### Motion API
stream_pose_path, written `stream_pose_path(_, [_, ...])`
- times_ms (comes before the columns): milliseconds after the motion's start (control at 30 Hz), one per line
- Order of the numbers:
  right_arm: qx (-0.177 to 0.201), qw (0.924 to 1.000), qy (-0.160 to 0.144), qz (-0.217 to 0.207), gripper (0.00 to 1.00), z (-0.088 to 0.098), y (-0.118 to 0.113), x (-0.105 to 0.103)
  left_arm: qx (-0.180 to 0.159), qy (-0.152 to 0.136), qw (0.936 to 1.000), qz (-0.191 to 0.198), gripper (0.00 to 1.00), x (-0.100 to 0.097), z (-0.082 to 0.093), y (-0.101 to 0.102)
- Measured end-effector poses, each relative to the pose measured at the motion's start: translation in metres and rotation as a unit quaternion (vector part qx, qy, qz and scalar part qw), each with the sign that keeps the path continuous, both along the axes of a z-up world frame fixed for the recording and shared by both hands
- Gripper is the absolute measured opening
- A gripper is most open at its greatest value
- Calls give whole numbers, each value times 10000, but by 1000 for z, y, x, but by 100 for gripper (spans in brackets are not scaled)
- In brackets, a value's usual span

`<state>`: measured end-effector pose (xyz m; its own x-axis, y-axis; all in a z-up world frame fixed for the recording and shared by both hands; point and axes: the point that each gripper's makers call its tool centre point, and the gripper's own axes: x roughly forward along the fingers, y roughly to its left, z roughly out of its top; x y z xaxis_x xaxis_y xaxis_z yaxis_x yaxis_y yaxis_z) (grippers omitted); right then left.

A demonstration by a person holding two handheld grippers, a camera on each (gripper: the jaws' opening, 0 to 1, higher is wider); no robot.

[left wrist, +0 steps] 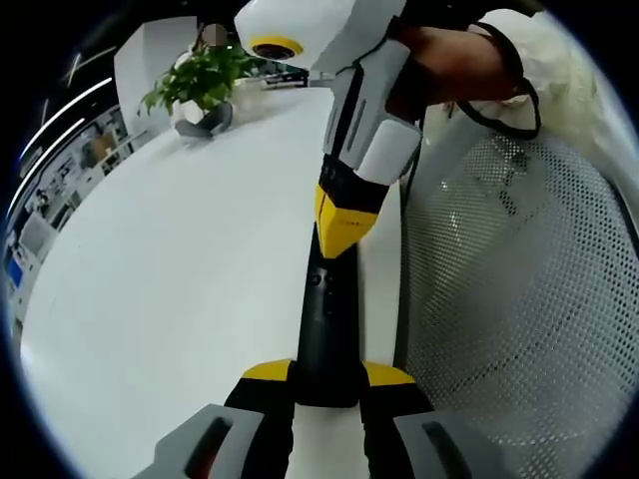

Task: Press the specified remote control buttons in sequence, fully releasing each button before pressing the next.

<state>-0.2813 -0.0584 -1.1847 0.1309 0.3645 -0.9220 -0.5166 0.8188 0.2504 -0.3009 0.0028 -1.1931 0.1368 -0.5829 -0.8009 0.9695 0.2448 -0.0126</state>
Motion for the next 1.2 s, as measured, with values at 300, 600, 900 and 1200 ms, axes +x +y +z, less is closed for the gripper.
stream_pose_path(300, [49, 9999, 78, -94, 0, -1, -2, 0, 18, 6, 10000, -6, 24, 0, 0, 0])
stream_pose_path(600, [-71, 9999, 114, -85, 0, -2, -2, 0, 33, 10, 10000, -12, 24, 0, -1, -1])
stream_pose_path(900, [-57, 9996, 74, -272, 0, -2, -2, 1, 44, 11, 10000, -6, 24, 0, -1, 0])
stream_pose_path(1200, [-76, 9992, 298, -259, 0, 3, 3, 2, 11, -17, 10000, -16, 24, 0, -1, -1])
